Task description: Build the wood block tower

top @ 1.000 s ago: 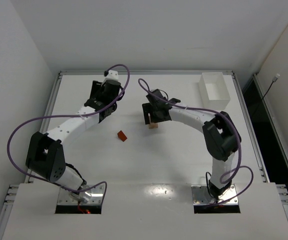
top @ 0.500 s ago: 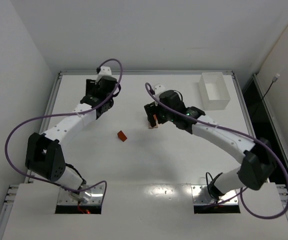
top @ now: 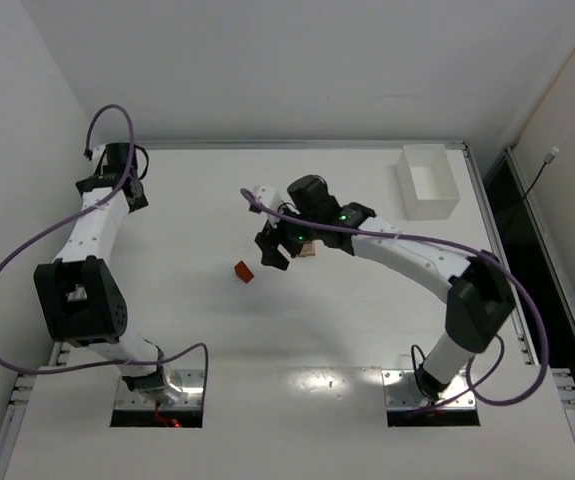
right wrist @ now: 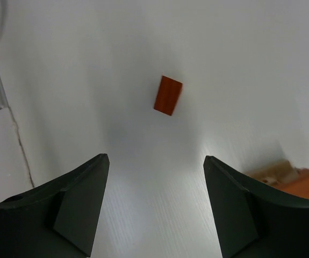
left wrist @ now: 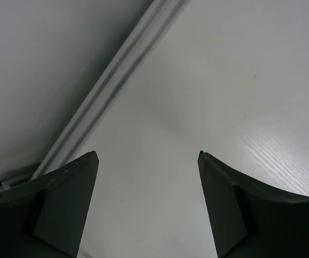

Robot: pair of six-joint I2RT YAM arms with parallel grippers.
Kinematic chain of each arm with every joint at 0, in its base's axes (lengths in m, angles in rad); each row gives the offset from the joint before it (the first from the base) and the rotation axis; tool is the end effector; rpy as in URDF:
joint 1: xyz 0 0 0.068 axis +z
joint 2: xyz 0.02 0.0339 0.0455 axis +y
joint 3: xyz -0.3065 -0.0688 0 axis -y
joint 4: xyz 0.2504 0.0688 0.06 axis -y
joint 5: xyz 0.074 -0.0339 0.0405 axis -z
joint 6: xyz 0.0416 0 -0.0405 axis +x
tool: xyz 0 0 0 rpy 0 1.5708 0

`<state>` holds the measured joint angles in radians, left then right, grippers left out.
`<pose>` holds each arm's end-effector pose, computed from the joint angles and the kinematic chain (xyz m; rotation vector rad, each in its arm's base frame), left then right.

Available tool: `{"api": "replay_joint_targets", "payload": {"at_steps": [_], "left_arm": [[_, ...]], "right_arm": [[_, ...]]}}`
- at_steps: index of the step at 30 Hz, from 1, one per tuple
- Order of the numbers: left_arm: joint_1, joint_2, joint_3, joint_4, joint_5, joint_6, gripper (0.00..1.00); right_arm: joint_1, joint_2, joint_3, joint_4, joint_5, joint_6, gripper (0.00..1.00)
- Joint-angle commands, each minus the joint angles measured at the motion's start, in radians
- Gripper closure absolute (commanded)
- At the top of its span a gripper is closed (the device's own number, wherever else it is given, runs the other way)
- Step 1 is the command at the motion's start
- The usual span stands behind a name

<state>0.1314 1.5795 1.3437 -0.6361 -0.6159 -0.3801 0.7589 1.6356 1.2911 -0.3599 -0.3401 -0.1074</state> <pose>0.3434 0.0696 0.3372 -0.8431 2.1664 0.6244 0.2677 0.2730 0.3179 -1.1435 2.0329 0.7224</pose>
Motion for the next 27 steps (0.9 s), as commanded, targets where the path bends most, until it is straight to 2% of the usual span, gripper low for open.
{"api": "replay_joint_targets", "payload": {"at_steps": [1, 2, 3, 4, 5, 6, 7, 8, 10, 11, 15, 21, 22, 23, 25, 27], "left_arm": [[0.008, -0.056, -0.015, -0.031, 0.138, -0.013, 0.27], [0.008, -0.070, -0.026, -0.031, 0.213, 0.092, 0.27], [-0.001, -0.085, -0.044, -0.031, 0.376, 0.154, 0.27], [-0.022, -0.146, -0.069, -0.004, 0.469, 0.224, 0.29], [-0.035, -0.188, -0.137, 0.009, 0.546, 0.351, 0.29], [-0.044, -0.235, -0.181, 0.030, 0.629, 0.412, 0.29], [-0.071, -0.280, -0.208, 0.033, 0.783, 0.475, 0.29], [-0.097, -0.330, -0.224, 0.015, 0.830, 0.577, 0.29], [-0.162, -0.331, -0.223, -0.071, 0.940, 0.691, 0.27], [-0.229, -0.331, -0.222, -0.126, 0.953, 0.731, 0.27], [-0.357, -0.303, -0.222, -0.275, 0.972, 0.814, 0.27], [-0.585, -0.214, -0.255, -0.321, 0.917, 0.941, 0.29], [-0.598, -0.214, -0.270, -0.312, 0.917, 1.010, 0.30], [-0.607, -0.214, -0.282, -0.297, 0.891, 1.032, 0.30], [-0.616, -0.185, -0.282, -0.255, 0.881, 1.069, 0.36], [-0.616, -0.130, -0.224, -0.255, 0.872, 1.083, 0.39]], "right_arm": [[0.040, 0.082, 0.089, 0.004, -0.060, 0.029, 0.32], [0.040, 0.093, 0.089, 0.004, -0.047, 0.043, 0.32], [0.031, 0.093, 0.089, 0.019, -0.007, 0.067, 0.32], [0.019, 0.093, 0.089, 0.035, 0.022, 0.078, 0.32], [0.004, 0.083, 0.073, 0.045, 0.103, 0.090, 0.32], [0.003, 0.067, 0.059, 0.045, 0.139, 0.101, 0.32], [-0.012, 0.031, 0.028, 0.045, 0.182, 0.101, 0.32], [-0.023, 0.006, 0.007, 0.045, 0.214, 0.110, 0.32], [-0.062, -0.051, -0.070, 0.055, 0.301, 0.110, 0.32], [-0.081, -0.080, -0.096, 0.055, 0.337, 0.110, 0.32], [-0.208, -0.218, -0.220, 0.045, 0.496, 0.120, 0.31], [-0.423, -0.321, -0.308, 0.012, 0.477, 0.138, 0.30], [-0.443, -0.333, -0.308, 0.012, 0.464, 0.138, 0.30], [-0.479, -0.358, -0.323, 0.012, 0.454, 0.138, 0.30], [-0.506, -0.384, -0.342, 0.003, 0.454, 0.147, 0.30], [-0.530, -0.417, -0.368, -0.007, 0.440, 0.156, 0.30]]}}
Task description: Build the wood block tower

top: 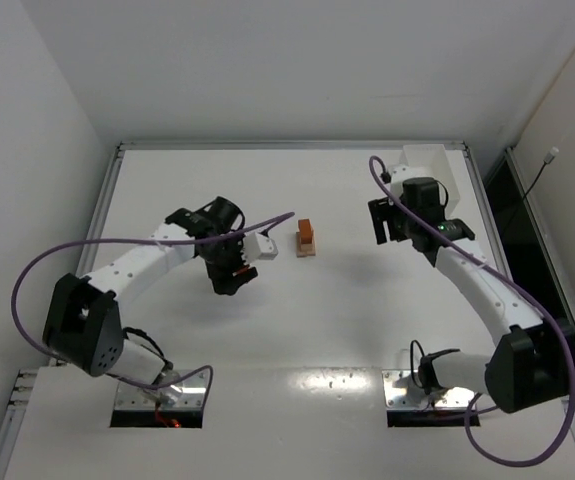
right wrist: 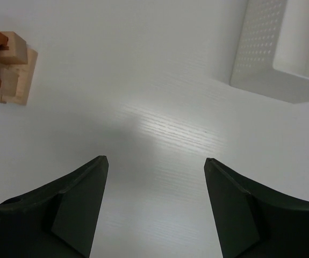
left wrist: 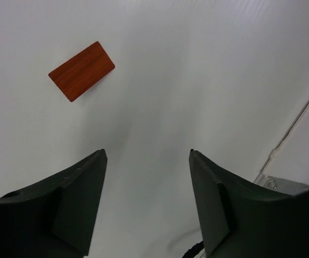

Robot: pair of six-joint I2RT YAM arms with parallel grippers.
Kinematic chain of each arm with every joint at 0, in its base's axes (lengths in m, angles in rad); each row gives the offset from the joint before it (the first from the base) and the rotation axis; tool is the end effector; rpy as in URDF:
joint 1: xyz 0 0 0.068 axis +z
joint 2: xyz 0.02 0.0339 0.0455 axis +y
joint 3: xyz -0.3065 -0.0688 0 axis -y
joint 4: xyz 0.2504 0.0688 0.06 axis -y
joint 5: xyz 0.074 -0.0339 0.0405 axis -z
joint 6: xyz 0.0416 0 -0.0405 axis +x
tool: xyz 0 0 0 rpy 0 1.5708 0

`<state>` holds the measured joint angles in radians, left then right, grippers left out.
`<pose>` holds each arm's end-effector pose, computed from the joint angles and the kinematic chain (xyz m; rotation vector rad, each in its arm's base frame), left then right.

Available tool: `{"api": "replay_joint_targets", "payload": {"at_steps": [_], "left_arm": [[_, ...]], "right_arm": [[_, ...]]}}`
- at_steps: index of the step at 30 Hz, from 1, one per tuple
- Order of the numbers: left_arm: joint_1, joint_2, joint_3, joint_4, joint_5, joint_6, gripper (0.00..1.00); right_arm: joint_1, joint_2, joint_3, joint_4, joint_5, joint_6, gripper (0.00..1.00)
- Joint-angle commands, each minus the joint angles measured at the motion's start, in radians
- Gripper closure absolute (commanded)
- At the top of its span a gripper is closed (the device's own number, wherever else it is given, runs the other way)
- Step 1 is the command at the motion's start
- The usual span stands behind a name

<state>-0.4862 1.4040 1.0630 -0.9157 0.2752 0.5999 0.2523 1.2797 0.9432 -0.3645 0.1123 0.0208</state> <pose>0.2249 -0.1317 0.2801 1.4949 2.3583 -0.3608 0.2688 0.0645 0.3067 -0.2029 2.2575 0.0171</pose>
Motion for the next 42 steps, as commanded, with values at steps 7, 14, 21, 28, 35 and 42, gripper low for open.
{"api": "replay_joint_targets", "payload": {"at_steps": [7, 14, 21, 28, 35, 42], "left_arm": [[0.139, 0.354, 0.327, -0.057, 0.149, -0.031, 0.54], [0.195, 0.458, 0.419, -0.103, 0.265, -0.074, 0.58], [0.215, 0.469, 0.356, -0.135, 0.285, -0.051, 0.61], [0.215, 0.460, 0.311, -0.058, 0.253, -0.074, 0.61], [0.233, 0.489, 0.321, -0.035, 0.243, -0.084, 0.61], [0.251, 0.521, 0.342, -0.026, 0.243, -0.094, 0.62]], "right_arm": [[-0.056, -0.103, -0.052, -0.011, -0.057, 0.038, 0.30], [-0.065, -0.082, -0.043, -0.011, -0.077, 0.038, 0.30], [-0.065, -0.042, -0.015, -0.002, -0.097, 0.028, 0.30], [-0.065, -0.014, -0.004, 0.007, -0.106, 0.028, 0.30], [-0.065, -0.014, 0.005, -0.002, -0.115, 0.028, 0.30], [-0.065, -0.003, 0.005, -0.002, -0.125, 0.028, 0.30]]}}
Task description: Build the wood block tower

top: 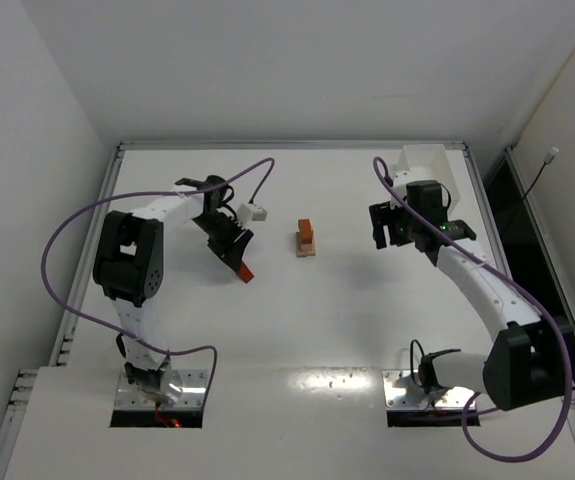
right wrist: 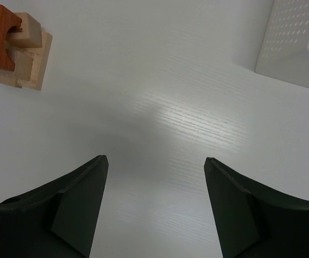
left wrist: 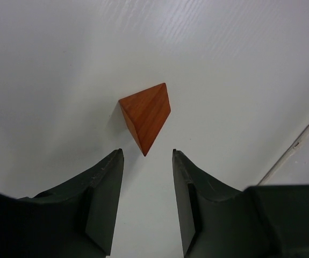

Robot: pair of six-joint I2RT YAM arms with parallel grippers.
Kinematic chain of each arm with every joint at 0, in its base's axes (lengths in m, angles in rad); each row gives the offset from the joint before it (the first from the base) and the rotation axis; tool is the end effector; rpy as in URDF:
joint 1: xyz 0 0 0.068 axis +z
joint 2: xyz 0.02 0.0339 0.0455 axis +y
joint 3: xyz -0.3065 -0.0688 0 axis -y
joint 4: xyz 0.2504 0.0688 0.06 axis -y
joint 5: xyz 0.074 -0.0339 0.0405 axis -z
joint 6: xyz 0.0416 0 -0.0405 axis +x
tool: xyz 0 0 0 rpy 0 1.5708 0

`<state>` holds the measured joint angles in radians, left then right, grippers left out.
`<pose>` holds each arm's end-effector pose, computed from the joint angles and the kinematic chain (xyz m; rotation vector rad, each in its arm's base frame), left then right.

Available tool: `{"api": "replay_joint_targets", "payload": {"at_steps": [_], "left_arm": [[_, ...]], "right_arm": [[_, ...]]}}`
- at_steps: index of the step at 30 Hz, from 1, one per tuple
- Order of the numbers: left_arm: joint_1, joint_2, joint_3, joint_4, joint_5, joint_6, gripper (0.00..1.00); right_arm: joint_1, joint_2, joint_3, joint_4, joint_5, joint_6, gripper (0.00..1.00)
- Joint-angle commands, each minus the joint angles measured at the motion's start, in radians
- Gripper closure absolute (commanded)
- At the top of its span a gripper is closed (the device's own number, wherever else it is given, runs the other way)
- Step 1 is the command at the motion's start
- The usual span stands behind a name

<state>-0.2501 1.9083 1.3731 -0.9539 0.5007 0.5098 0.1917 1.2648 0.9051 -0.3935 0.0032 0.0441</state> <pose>0.3598 -0.1125 0.2165 1.1076 2.6916 -0.7226 0.2626 0.0508 0.2947 -0.1700 2.3206 0.1149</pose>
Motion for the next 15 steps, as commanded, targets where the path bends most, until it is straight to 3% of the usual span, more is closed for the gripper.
{"api": "replay_joint_targets", "payload": {"at_steps": [1, 15], "left_arm": [[0.015, 0.027, 0.032, 0.012, 0.018, -0.004, 0.62], [0.015, 0.047, 0.063, 0.023, 0.036, -0.022, 0.66]], "right_arm": [[-0.005, 0.011, 0.043, 0.027, -0.016, 0.005, 0.30], [-0.005, 0.030, 0.043, 0.027, -0.025, 0.005, 0.30]]}}
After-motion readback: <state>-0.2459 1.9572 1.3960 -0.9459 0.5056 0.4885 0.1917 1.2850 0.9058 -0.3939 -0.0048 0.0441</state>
